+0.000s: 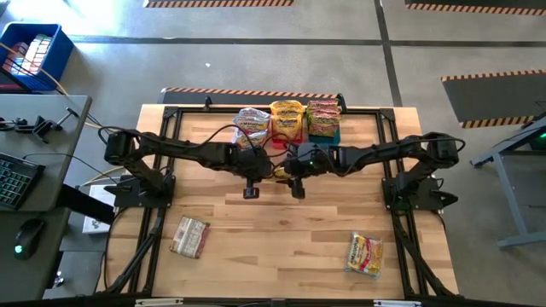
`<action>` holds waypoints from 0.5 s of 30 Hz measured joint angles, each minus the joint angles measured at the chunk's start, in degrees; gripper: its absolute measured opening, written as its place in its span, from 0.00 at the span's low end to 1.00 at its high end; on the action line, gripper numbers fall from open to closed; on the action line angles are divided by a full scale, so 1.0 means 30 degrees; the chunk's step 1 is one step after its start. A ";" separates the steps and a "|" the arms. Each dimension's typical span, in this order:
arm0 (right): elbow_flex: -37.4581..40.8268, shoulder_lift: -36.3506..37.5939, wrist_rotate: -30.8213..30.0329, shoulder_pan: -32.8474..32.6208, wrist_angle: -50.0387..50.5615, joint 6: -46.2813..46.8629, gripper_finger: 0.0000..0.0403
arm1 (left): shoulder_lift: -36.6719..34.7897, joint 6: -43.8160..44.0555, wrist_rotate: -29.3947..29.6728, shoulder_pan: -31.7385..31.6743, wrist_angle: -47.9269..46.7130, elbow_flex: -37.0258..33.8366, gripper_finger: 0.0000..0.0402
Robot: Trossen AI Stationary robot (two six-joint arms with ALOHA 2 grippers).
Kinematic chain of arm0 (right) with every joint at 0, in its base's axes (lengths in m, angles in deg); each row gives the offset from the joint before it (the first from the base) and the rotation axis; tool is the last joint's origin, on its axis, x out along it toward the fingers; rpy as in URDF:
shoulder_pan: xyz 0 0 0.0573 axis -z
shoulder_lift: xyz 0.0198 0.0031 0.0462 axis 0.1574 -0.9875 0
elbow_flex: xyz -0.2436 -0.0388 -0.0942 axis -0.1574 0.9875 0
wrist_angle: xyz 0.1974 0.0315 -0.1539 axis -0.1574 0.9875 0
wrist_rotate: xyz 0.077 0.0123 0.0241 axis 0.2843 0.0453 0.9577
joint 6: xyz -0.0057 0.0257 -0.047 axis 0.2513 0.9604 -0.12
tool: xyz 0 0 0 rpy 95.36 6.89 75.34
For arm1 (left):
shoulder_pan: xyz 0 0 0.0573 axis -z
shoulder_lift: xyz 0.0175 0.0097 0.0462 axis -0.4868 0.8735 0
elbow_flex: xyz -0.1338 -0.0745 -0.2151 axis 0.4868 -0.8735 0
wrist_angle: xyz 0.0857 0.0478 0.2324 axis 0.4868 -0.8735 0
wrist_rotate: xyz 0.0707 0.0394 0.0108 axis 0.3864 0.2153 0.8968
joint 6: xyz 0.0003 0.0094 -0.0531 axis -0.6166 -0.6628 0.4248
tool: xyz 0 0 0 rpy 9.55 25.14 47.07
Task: Sort Maruchan noodles
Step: Put the yellow noodle pack into the red bin
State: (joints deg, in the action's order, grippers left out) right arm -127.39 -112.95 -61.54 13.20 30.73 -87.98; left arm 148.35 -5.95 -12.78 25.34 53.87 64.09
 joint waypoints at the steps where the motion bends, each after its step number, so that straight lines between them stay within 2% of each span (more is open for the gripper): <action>1: 0.0000 0.0000 0.0088 0.0000 0.0055 -0.0098 0.48 | 0.0000 -0.0021 0.0004 0.0000 0.0010 0.0000 0.00; 6: 0.0000 0.0000 0.0102 0.0114 0.0070 -0.0553 0.26 | -0.0084 -0.0033 0.0162 0.0000 0.0111 -0.0007 0.04; 9: 0.0000 0.0007 0.0060 0.0124 0.0055 -0.1032 0.16 | -0.0182 -0.0138 0.0159 0.0000 0.0083 -0.0007 0.08; 15: 0.0000 0.0086 -0.0344 0.0128 -0.0017 -0.2804 0.08 | -0.1258 -0.0582 0.0622 0.0000 -0.0501 -0.0069 0.16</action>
State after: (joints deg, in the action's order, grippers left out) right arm -127.39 -112.69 -62.58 13.58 30.68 -96.40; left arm 144.57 -7.69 -10.92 25.34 52.36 63.89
